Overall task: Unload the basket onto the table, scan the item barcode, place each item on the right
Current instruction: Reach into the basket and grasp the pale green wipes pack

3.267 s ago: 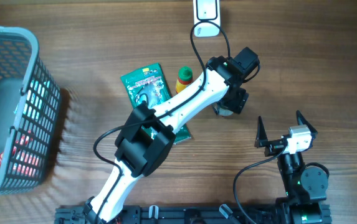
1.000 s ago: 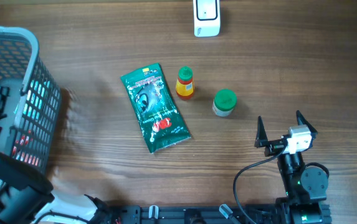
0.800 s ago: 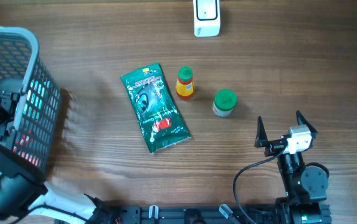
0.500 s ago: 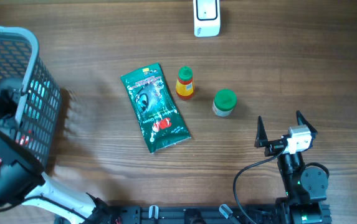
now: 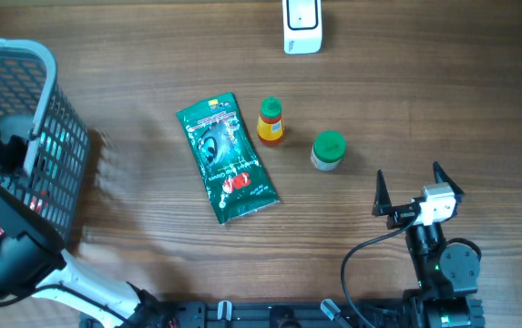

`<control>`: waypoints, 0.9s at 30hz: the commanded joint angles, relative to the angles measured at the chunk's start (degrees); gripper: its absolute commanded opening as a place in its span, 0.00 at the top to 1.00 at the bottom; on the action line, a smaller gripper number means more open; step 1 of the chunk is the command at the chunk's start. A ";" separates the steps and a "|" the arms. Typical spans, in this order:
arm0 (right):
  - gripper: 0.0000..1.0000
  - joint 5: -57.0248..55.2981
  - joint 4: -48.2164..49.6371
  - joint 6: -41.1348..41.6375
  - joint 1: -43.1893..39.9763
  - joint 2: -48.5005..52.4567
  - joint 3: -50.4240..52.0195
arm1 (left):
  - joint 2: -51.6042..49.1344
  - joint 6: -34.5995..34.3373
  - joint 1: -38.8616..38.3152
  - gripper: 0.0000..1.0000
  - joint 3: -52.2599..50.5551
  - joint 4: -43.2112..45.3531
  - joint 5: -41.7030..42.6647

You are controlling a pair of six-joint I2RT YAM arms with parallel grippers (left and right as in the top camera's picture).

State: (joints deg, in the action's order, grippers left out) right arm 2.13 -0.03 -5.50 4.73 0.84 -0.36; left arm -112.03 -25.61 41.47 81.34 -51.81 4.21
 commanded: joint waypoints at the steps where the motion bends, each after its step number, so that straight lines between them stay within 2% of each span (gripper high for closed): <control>1: 0.00 0.72 0.11 -0.50 0.20 -0.26 0.07 | 5.49 2.29 0.76 0.96 -0.22 -1.25 -4.09; 7: 0.00 0.72 0.11 -0.50 0.20 -0.26 0.07 | 20.22 1.92 0.76 0.96 5.64 -2.32 -4.07; 12: 0.00 0.72 0.11 -0.50 0.20 -0.26 0.07 | 34.77 -6.84 0.76 0.96 7.56 -1.01 -2.62; 14: 0.00 0.72 0.11 -0.48 0.20 -0.26 0.07 | 41.35 -11.65 0.68 0.96 7.56 -0.02 2.21; 17: 0.00 0.72 0.11 -0.50 0.20 -0.26 0.07 | 46.62 -12.59 -0.74 0.96 7.56 0.11 12.92; 20: 0.00 0.72 0.11 -0.50 0.20 -0.26 0.07 | 49.83 -12.57 -6.51 0.96 7.56 -0.50 20.72; 27: 0.00 0.72 0.11 -0.50 0.20 -0.26 0.07 | 47.25 -12.13 -25.70 0.96 7.54 -5.18 21.70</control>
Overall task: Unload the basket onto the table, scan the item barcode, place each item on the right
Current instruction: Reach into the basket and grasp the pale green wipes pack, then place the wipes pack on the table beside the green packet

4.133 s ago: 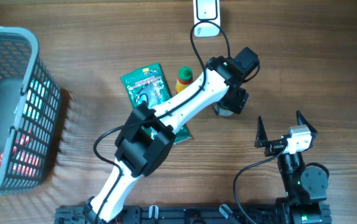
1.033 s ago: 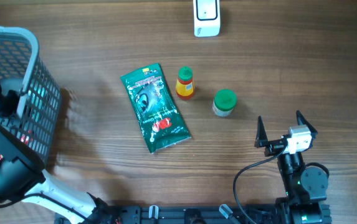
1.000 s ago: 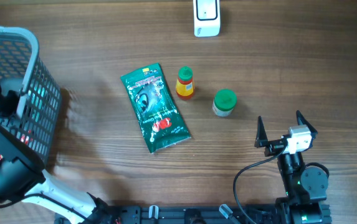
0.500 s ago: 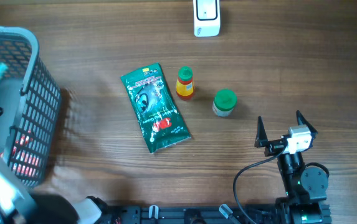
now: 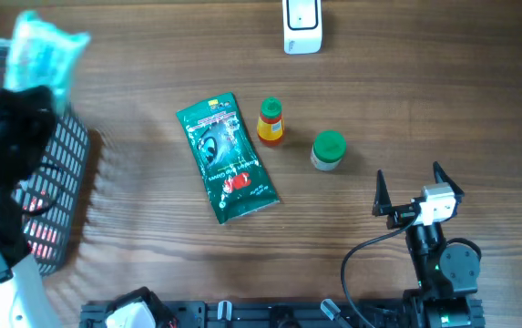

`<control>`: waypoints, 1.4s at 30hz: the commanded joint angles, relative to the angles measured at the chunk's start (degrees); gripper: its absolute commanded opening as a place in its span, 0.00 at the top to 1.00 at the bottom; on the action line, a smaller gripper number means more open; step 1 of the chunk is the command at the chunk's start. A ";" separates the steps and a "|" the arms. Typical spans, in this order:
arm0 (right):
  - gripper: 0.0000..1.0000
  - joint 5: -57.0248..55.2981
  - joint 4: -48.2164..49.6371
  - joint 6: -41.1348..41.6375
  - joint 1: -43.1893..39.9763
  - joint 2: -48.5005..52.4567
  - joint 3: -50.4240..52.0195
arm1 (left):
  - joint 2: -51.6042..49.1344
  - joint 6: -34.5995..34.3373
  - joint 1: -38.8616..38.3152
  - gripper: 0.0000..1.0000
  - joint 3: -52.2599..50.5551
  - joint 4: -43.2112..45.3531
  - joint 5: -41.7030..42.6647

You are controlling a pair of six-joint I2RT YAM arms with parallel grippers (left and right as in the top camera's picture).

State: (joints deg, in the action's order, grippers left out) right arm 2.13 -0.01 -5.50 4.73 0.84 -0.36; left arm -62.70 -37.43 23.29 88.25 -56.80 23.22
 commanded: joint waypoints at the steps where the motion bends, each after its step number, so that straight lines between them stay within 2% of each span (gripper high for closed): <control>1: 0.00 0.72 0.09 -0.50 0.20 -0.26 0.07 | -2.93 -0.31 -9.88 0.96 0.63 -0.24 2.69; 6: 0.00 0.72 0.07 -0.50 0.20 -0.26 0.07 | -9.73 -0.35 -22.62 0.96 0.63 -0.59 2.45; 9: 0.00 0.72 0.09 -0.48 0.20 -0.26 0.07 | -13.09 -0.35 -27.67 0.96 0.63 -3.15 2.23; 15: 0.00 0.72 0.09 -0.50 0.20 -0.26 0.07 | -17.18 -0.59 -38.05 0.96 -0.68 -14.32 -10.47; 21: 0.00 0.72 0.09 -0.50 0.20 -0.26 0.07 | -17.18 -0.52 -45.66 0.96 -6.84 -16.83 -12.11; 24: 0.00 0.72 0.09 -0.52 0.20 -0.26 0.07 | -17.18 -0.52 -48.50 0.96 -9.99 -16.63 -16.44; 29: 0.01 0.72 0.09 -0.50 0.20 -0.26 0.07 | -17.25 -0.70 -52.61 0.96 -18.16 -5.57 -17.05; 33: 0.00 0.72 0.09 -0.50 0.20 -0.26 0.07 | -17.31 -6.05 -55.69 0.96 -25.66 4.70 -17.09; 36: 0.00 0.72 0.07 -0.50 0.20 -0.26 0.07 | -17.51 -7.02 -57.81 0.96 -30.91 12.52 -17.09; 42: 0.00 0.72 0.07 -0.50 0.20 -0.26 0.07 | -20.94 -7.02 -60.59 0.91 -33.51 23.47 -17.09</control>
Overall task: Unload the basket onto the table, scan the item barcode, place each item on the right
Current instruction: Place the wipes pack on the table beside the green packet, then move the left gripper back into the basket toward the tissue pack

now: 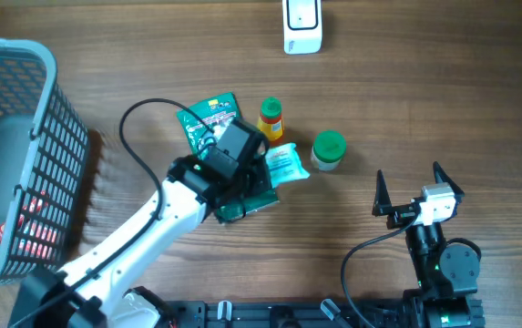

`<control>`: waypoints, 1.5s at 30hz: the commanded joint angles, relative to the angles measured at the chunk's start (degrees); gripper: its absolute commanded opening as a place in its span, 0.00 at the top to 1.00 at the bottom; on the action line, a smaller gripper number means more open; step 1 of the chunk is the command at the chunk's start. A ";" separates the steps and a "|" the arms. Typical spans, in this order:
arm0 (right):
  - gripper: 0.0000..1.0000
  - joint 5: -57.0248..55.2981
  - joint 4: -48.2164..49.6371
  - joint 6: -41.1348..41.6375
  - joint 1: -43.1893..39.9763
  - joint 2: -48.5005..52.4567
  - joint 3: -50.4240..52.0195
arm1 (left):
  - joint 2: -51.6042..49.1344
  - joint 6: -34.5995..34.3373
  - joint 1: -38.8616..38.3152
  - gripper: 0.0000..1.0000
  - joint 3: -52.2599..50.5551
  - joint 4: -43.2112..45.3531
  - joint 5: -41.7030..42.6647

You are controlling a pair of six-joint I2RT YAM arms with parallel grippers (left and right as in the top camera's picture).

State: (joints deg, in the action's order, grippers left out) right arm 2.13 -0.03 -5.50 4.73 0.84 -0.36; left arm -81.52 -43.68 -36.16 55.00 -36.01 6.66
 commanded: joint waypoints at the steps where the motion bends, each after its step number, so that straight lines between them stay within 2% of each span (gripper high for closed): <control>1: 0.00 0.72 0.11 -0.50 0.20 -0.26 0.07 | -2.82 -0.74 -1.36 0.90 -0.26 3.58 -0.55; 7: 0.00 0.72 0.11 -0.50 0.20 -0.26 0.07 | -9.14 -1.01 -2.62 0.93 -0.26 6.29 -0.52; 9: 0.00 0.72 0.11 -0.50 0.20 -0.26 0.07 | -11.13 -2.45 -2.62 0.85 -0.26 6.32 -0.11; 11: 0.00 0.72 0.11 -0.50 0.20 -0.26 0.07 | -11.28 -2.43 -2.62 0.83 -0.26 6.29 0.20; 13: 0.00 0.72 0.09 -0.50 0.20 -0.26 0.07 | -10.64 -2.36 -2.62 0.76 -0.24 6.21 0.33; 16: 0.00 0.72 0.11 -0.50 0.20 -0.26 0.07 | -8.33 -1.64 -2.62 0.62 0.42 4.59 0.31; 17: 0.00 0.72 0.09 -0.52 0.20 -0.26 0.07 | -6.78 -1.07 -2.60 0.58 1.09 3.15 0.26; 20: 0.00 0.72 0.11 -0.50 0.20 -0.26 0.07 | -2.01 4.46 -2.56 0.55 4.20 -0.96 -0.46; 23: 0.00 0.72 0.11 -0.50 0.20 -0.26 0.07 | 3.58 7.50 -2.49 0.47 8.28 -5.35 -5.46; 26: 0.00 0.72 0.09 -0.50 0.20 -0.26 0.07 | 10.03 7.48 -2.32 0.39 12.57 -9.75 -16.81; 29: 0.00 0.72 0.09 -0.50 0.20 -0.26 0.07 | 15.15 7.50 -0.70 0.26 15.37 -11.91 -24.41; 33: 0.00 0.72 0.09 -0.50 0.20 -0.26 0.07 | 21.84 7.50 5.33 0.24 18.58 -13.84 -28.89; 37: 0.00 0.72 0.11 -0.50 0.20 -0.26 0.07 | 27.71 7.50 17.07 0.24 21.20 -14.05 -28.83; 45: 0.00 0.72 0.11 -0.50 0.20 -0.26 0.07 | 28.41 10.49 36.65 0.22 26.03 -14.01 -28.81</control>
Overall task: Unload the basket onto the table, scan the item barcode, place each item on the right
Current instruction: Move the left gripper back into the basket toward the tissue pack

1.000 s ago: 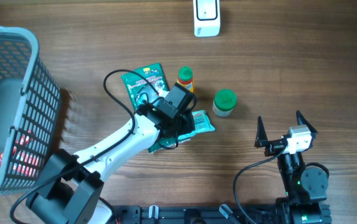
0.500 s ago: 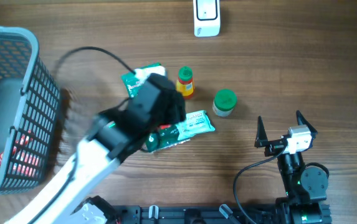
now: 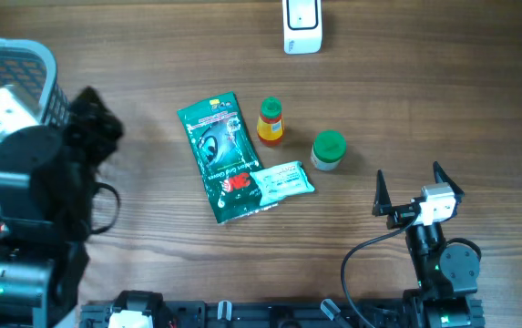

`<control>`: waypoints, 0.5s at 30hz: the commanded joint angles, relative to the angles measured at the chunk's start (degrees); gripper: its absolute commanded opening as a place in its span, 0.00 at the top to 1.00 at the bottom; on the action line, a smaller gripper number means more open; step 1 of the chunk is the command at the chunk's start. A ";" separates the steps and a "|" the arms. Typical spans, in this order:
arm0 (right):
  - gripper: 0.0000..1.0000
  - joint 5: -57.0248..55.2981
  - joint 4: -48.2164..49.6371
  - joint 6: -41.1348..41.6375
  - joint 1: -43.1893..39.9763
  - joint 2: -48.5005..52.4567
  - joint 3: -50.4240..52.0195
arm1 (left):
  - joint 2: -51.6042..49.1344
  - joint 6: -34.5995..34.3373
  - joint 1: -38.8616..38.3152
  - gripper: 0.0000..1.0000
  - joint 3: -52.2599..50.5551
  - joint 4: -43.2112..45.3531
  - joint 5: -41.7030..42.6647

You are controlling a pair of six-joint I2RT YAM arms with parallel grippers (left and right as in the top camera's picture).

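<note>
A pale teal packet (image 3: 283, 180) lies flat on the table, its left end over the lower right corner of a dark green pouch (image 3: 227, 157). The white scanner (image 3: 302, 24) stands at the far edge. My left arm (image 3: 33, 210) looms large and blurred over the basket at the left. Its dark gripper end (image 3: 94, 128) is well left of the packets, and its jaws cannot be made out. My right gripper (image 3: 419, 182) rests open at the near right with nothing between its fingers.
A grey mesh basket (image 3: 24, 50) fills the far left, partly hidden by my left arm. A small yellow bottle with a green cap (image 3: 271, 121) and a green-lidded jar (image 3: 328, 150) stand just right of the pouch.
My left gripper was over the green pouch with the teal packet at its fingers. Now the packet lies free on the table and the left arm is back at the left by the basket.
First my left arm was low at the basket. Then it held the teal packet high over the basket. Then it had the packet down beside the green pouch. Now the packet is let go there and the arm is away; the right arm never moved.
</note>
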State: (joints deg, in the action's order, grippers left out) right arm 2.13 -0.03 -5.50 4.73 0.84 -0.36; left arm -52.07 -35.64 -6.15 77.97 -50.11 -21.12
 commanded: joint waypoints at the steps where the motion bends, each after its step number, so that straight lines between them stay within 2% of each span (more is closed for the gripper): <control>1: 0.00 0.72 0.09 -0.48 0.20 -0.26 0.07 | -1.33 2.43 8.63 0.21 3.76 0.13 -1.03; 8: 0.00 0.72 0.11 -0.50 0.20 -0.26 0.07 | -6.64 0.72 25.42 0.16 7.17 -0.22 0.79; 11: 0.00 0.72 0.11 -0.50 0.20 -0.26 0.07 | -11.52 -5.40 34.10 0.05 7.17 -3.19 3.10; 13: 0.00 0.72 0.11 -0.52 0.20 -0.26 0.07 | -15.12 -5.53 39.34 0.00 7.17 -4.35 7.04; 15: 0.00 0.72 0.11 -0.50 0.20 -0.24 0.07 | -18.27 -5.55 43.78 0.00 7.17 -5.88 11.30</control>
State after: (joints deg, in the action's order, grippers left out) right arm 2.13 -0.03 -5.50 4.73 0.84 -0.36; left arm -65.60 -38.89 31.14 84.66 -54.26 -17.39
